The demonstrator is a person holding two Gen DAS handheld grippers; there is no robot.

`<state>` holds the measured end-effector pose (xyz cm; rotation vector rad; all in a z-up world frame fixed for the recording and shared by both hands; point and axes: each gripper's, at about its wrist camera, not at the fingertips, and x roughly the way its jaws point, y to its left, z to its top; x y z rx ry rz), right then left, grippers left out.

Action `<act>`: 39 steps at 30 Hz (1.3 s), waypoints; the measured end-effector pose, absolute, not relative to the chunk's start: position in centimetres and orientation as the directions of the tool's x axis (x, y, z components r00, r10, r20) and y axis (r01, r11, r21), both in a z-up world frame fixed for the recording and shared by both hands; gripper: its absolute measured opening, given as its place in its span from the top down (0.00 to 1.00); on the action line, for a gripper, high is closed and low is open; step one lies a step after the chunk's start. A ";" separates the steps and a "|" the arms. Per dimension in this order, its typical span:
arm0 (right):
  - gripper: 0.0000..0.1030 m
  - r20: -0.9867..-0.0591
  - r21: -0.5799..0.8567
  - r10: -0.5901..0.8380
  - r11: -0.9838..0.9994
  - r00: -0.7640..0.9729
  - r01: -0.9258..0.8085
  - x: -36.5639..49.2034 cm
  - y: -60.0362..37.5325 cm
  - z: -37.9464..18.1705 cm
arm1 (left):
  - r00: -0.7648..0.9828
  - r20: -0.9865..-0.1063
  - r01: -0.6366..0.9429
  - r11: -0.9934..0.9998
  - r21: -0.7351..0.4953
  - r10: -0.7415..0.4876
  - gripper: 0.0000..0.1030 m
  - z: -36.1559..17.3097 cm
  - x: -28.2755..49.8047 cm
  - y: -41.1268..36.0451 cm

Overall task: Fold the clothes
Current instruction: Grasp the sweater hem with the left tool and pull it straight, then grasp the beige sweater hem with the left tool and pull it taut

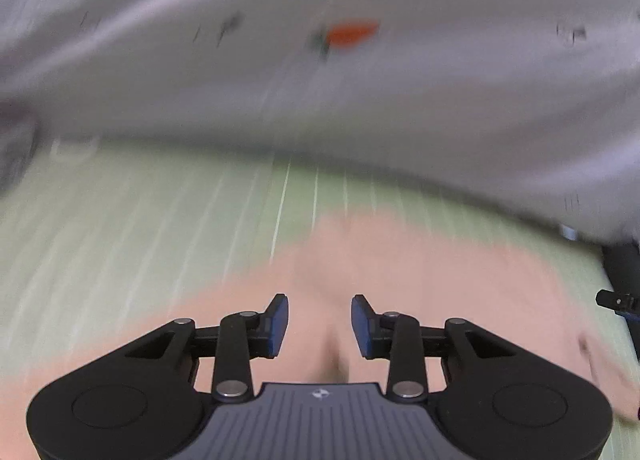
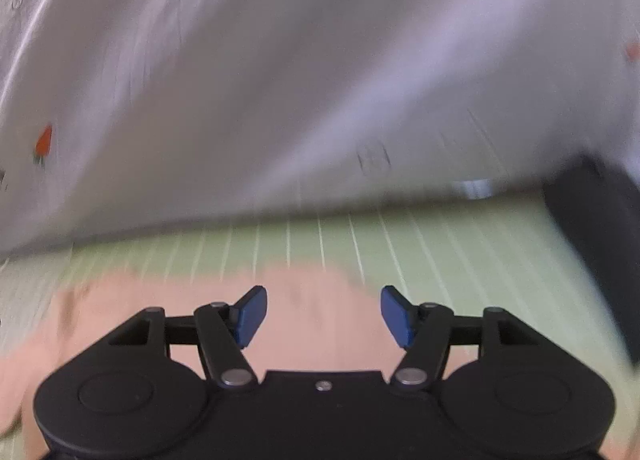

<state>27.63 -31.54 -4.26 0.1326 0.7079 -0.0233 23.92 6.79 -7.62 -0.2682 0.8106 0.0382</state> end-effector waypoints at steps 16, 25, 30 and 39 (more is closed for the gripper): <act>0.51 -0.778 0.282 0.137 0.948 0.613 0.146 9.7 -33.9 -9.4 | 0.573 -0.791 -0.190 0.903 -0.385 -0.217 0.60 -11.4 7.6 4.7; 0.82 -0.771 0.316 0.224 0.947 0.596 0.053 9.6 -32.2 -10.6 | 0.574 -0.773 -0.127 0.902 -0.412 -0.271 0.67 -11.7 6.2 3.0; 0.96 -0.748 0.341 0.243 0.939 0.618 0.043 10.0 -32.7 -10.0 | 0.595 -0.755 -0.153 0.883 -0.444 -0.277 0.98 -11.2 5.9 3.5; 0.96 -0.644 0.221 0.287 0.957 0.710 -0.186 15.3 -28.6 -4.5 | 0.736 -0.633 -0.169 0.840 -0.516 -0.240 0.98 -6.9 8.4 6.3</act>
